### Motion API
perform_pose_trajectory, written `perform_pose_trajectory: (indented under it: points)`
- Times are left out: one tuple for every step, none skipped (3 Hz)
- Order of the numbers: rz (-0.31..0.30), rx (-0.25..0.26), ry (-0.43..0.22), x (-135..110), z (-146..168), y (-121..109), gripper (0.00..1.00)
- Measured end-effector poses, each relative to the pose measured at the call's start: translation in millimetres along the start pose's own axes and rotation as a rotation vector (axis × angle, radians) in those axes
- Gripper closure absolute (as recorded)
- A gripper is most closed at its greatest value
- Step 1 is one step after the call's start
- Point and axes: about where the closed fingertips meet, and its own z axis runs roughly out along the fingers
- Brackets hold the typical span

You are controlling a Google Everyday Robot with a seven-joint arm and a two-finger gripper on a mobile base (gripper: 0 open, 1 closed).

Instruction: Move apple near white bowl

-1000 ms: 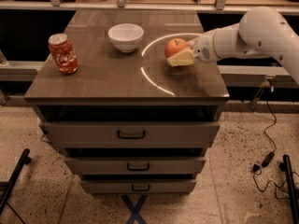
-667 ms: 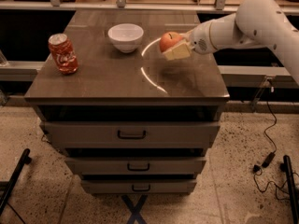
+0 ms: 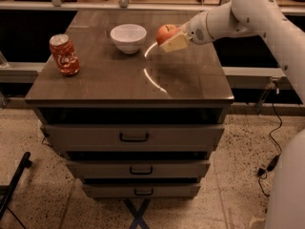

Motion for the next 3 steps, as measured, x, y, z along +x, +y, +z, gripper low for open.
perform_pose_trajectory:
  points:
    - [0.018, 0.002, 0.004, 3, 12, -6, 0.82]
    - [0.044, 0.001, 0.0, 12, 25, -7, 0.59]
    - [0.071, -0.002, -0.018, 21, 38, -4, 0.36]
